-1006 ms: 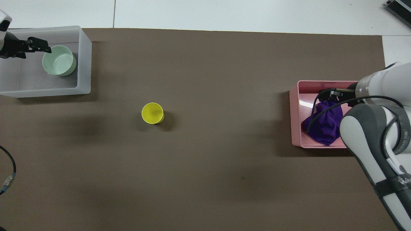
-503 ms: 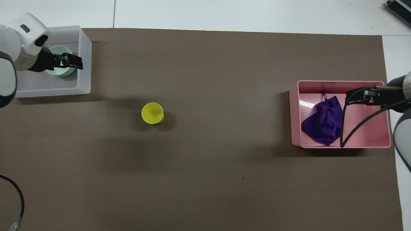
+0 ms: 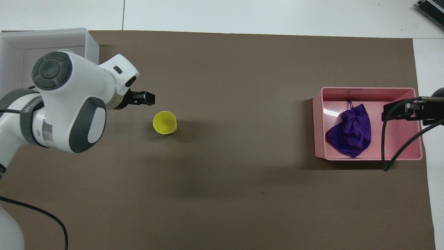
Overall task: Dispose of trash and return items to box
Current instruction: 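Move the left gripper out of the clear box to the yellow cup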
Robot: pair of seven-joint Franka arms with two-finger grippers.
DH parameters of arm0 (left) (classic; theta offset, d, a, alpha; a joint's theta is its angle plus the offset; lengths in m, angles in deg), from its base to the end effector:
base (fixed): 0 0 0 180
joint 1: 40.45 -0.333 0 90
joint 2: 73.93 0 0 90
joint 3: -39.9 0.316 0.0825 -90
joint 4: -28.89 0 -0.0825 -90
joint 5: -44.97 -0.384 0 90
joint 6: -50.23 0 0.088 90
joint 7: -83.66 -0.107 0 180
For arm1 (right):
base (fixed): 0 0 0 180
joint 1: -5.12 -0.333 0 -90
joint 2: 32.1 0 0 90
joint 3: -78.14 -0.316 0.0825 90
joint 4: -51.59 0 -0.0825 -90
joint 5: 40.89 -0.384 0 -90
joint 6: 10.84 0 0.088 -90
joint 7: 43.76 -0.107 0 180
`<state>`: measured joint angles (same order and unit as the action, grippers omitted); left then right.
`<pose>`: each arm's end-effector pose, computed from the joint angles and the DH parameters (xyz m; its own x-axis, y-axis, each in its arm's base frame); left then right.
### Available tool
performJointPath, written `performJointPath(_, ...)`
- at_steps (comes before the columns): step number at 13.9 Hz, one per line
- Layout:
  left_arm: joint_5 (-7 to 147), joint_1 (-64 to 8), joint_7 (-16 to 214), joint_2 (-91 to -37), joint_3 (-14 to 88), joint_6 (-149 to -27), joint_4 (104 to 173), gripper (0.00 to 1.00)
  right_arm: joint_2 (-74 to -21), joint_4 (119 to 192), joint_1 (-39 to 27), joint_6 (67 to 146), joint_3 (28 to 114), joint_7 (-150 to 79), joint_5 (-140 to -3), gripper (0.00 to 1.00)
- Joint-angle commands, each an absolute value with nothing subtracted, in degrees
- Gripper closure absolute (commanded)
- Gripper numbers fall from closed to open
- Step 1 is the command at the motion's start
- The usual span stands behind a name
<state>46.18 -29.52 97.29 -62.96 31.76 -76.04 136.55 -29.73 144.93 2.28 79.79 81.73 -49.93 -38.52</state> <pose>0.5861 -0.1991 0.4228 0.9900 -0.0740 0.1198 -0.0835 -0.9936 0.0759 0.5420 -0.0122 0.6206 0.9928 -0.1199 -0.0018 -0.1197 -0.9920 0.0392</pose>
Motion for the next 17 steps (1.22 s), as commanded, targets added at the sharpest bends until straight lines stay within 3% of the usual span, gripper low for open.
performJointPath(1,45.4,-27.2,99.4,-68.6,32.7,-85.0,148.5,0.00,-28.5,144.7,2.3,78.3,82.0,-50.1,-38.9,0.00)
performJointPath(3,45.4,-26.6,99.4,-68.1,32.7,-86.9,149.9,0.00,-28.4,144.7,2.4,78.4,82.1,-49.6,-38.9,0.00)
performJointPath(6,45.4,-26.3,99.5,-65.4,32.7,-89.7,150.0,0.20,-28.0,145.2,2.4,77.6,82.0,-49.5,-38.9,0.00)
performJointPath(7,45.4,-25.5,100.0,-64.7,32.7,-90.1,150.1,0.38,-28.0,145.1,2.4,77.8,82.0,-49.7,-38.9,0.00)
performJointPath(9,45.4,-24.9,100.7,-64.3,32.7,-91.1,150.1,0.86,-28.1,144.7,2.4,78.1,81.9,-49.6,-38.7,0.00)
performJointPath(10,45.4,-24.9,100.7,-64.3,32.7,-91.3,150.1,1.00,-28.1,144.6,2.3,78.2,81.9,-49.6,-38.6,0.00)
performJointPath(15,45.5,-27.1,100.3,-65.5,32.9,-89.5,148.2,1.00,-27.9,144.8,2.3,79.1,81.9,-50.0,-39.0,0.00)
performJointPath(17,45.4,-29.4,100.1,-65.6,32.9,-85.3,143.6,1.00,-27.9,144.7,2.4,79.2,81.7,-50.0,-39.0,0.00)
